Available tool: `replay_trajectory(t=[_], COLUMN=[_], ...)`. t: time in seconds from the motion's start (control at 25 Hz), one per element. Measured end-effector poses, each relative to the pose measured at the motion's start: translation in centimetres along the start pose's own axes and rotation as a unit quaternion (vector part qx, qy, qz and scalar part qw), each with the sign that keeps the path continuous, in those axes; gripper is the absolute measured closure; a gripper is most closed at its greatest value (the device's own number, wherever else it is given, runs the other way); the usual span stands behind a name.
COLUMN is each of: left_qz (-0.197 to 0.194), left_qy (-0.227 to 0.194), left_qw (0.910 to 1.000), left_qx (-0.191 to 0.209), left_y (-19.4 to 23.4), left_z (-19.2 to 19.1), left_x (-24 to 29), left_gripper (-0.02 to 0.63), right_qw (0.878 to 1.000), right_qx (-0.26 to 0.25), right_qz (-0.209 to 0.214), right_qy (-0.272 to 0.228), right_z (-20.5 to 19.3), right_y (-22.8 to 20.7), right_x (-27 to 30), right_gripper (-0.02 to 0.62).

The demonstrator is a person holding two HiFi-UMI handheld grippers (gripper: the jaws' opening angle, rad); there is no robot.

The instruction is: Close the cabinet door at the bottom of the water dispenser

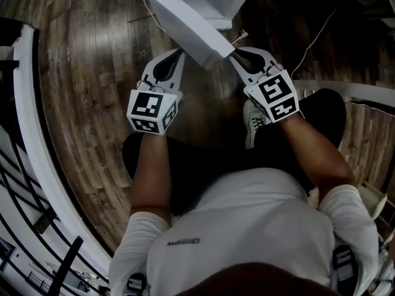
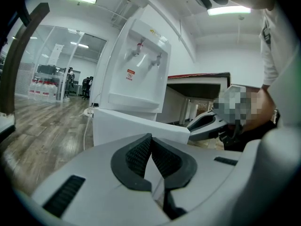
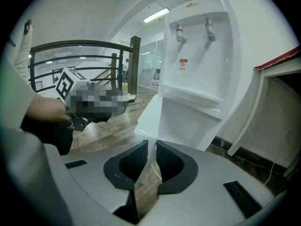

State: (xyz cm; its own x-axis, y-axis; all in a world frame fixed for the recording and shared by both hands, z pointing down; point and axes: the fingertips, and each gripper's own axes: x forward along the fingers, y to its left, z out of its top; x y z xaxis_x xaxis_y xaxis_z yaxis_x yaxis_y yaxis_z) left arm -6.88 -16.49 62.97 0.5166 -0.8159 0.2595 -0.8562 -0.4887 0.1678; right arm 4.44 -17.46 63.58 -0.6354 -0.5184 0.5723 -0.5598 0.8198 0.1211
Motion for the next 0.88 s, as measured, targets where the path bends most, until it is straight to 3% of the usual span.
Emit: replay_trajectory(t=[0.44,0.88], left_qz=[-0.014,-0.021], left_qy=[0.005,0.014], left_qw=[0.9999,0.9996], left_qx=[0.001,0.013], left_y=[0.1,-0.7], left_z=[-0.1,-0.1], left_x=[1.5,4.1], left_gripper=[0.611,0.611], right_qw=[0.999,0.998], right_qx=[-0.008,0.01], right_qz=[-0.043,-0.055], right_qy=[0.02,0.005], right_z=[-0.7,-0.8], right_y=[-5.5,-7.9], right_x=[0.1,0.4], right_gripper=[0.529,0.554])
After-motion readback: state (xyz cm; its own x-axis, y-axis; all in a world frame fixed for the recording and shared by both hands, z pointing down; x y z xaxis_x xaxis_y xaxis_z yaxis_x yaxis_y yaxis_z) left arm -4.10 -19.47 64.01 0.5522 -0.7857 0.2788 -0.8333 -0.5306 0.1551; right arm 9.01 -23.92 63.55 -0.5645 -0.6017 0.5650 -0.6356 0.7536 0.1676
